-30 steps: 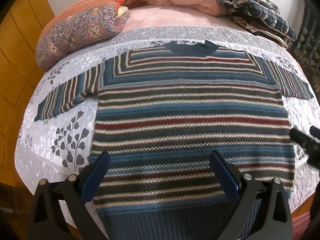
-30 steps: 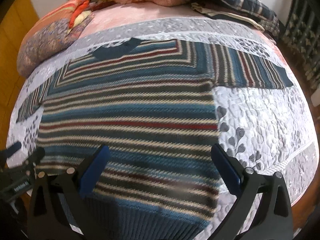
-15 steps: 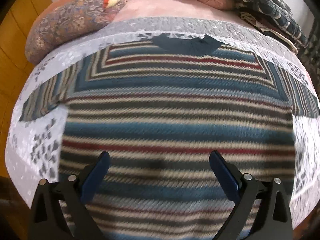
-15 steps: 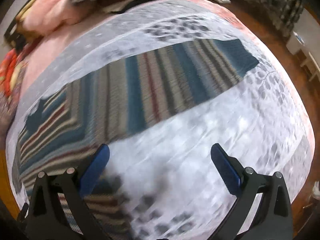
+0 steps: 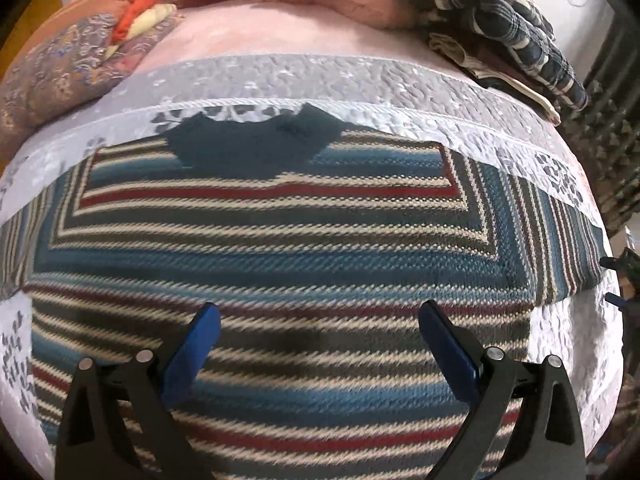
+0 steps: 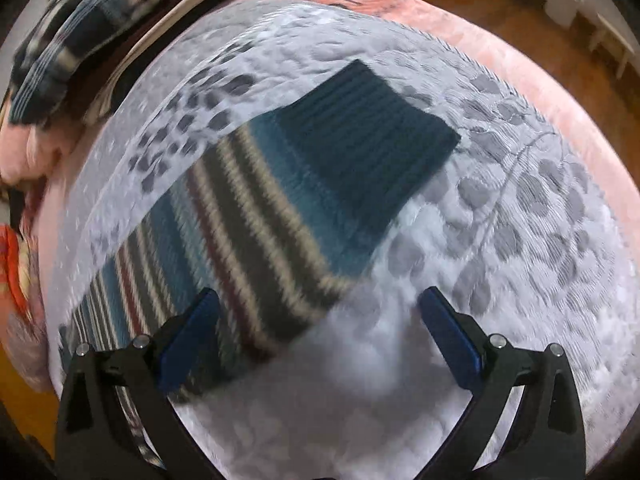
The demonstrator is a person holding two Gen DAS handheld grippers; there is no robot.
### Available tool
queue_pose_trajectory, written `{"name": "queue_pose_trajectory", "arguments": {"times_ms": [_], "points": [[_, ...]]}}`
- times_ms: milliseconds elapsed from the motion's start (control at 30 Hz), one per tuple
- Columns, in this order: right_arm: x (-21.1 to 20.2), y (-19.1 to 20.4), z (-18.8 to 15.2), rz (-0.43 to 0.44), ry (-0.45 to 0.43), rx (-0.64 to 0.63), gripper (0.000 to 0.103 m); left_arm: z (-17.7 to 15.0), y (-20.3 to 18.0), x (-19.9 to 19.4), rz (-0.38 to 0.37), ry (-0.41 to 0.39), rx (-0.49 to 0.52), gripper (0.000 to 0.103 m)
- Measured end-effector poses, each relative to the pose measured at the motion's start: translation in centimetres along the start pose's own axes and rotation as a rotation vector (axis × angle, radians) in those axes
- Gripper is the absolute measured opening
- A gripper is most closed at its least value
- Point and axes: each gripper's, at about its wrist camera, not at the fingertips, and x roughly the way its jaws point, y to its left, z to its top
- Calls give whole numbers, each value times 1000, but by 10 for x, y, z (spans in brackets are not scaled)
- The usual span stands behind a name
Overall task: Fold small clothes
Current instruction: 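Move the right tool to the sweater sleeve cuff and close on it, then carry the sleeve cuff with the right tool across the sweater body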
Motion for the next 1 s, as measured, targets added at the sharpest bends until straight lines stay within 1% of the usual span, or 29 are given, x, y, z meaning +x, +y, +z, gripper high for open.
{"name": "queue_pose_trajectory", "arguments": {"times_ms": [67,100,133,167,233,267,333,367,400,433,567,700,833,1000], "points": [[5,-4,6,5,-8,11,98,3,-3,4,8,-8,1,99],[8,-4,11,6,-11,12,96,5,-5,6,11,-9,3,99],[11,-1,14,2,-18,8,89,6,-7,9,15,-9,6,99],[11,1,16,-11,-24,-1,84,6,-9,11,14,-8,8,99],[13,3,20,-39,-37,-9,69,6,-11,13,10,-3,10,99],[13,4,22,-48,-48,-10,63,5,-12,14,11,-2,12,99],[11,5,24,-56,-71,-27,38,4,-14,15,14,-3,21,99],[9,4,24,-46,-76,-33,28,4,-15,15,17,-4,23,99],[7,5,23,-2,-77,-31,16,4,-15,15,20,-6,24,99],[5,5,23,23,-77,-22,13,4,-14,15,21,-6,23,99],[-8,19,21,81,-96,-44,11,6,-9,12,29,-13,19,99],[-23,51,6,157,-82,-100,11,9,-1,9,38,-16,12,99],[-28,102,-15,197,-56,-192,11,13,12,5,37,-16,-13,99],[-31,171,-58,247,-5,-330,11,20,32,-3,38,-25,-37,99]]}}
